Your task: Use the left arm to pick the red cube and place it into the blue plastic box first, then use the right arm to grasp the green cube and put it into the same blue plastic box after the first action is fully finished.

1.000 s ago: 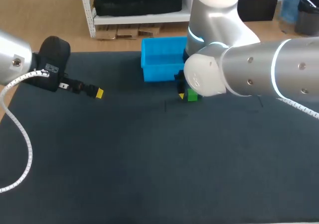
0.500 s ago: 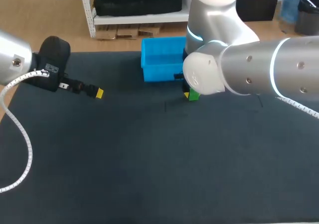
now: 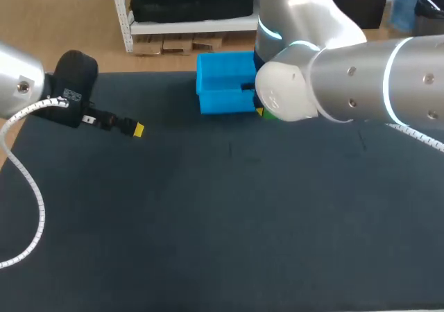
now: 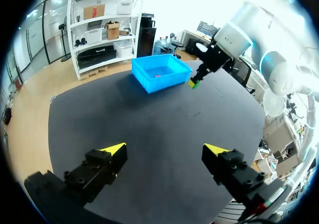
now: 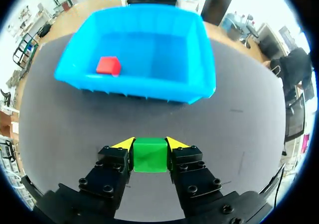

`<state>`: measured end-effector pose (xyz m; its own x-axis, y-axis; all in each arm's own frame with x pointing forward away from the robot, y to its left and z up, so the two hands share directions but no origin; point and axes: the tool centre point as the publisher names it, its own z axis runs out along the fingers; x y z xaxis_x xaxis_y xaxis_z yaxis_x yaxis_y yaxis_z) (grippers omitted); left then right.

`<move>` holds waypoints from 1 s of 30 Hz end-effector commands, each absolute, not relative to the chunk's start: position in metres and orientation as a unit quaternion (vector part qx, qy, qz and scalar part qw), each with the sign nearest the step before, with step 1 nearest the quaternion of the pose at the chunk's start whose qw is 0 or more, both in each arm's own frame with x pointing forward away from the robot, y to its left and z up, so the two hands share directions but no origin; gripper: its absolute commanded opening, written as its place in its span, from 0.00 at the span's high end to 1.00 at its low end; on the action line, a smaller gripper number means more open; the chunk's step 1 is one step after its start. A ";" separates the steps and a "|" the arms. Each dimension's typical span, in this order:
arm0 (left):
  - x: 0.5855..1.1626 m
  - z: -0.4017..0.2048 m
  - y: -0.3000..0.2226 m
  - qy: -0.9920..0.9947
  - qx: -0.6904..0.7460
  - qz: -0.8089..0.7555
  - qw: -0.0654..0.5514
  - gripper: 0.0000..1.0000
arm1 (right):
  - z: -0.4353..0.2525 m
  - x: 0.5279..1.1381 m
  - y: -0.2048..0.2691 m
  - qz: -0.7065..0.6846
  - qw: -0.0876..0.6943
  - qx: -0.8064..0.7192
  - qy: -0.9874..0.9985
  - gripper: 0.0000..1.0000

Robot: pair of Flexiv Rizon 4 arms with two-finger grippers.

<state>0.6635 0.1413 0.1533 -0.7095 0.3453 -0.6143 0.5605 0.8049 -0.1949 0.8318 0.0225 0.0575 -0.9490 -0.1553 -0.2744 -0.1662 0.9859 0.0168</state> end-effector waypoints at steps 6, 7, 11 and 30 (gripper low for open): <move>0.665 0.152 0.142 0.904 0.251 -0.190 0.289 0.00 | 0.122 0.818 0.020 0.012 0.233 -0.084 0.969 1.00; 0.665 0.152 0.142 0.904 0.251 -0.190 0.289 0.00 | 0.128 0.819 0.021 0.010 0.239 -0.086 0.967 1.00; 0.665 0.152 0.142 0.904 0.251 -0.190 0.289 0.00 | 0.151 0.819 0.026 0.006 0.265 -0.095 0.960 1.00; 0.665 0.152 0.142 0.904 0.251 -0.190 0.289 0.00 | 0.166 0.813 0.033 0.014 0.285 -0.105 0.953 1.00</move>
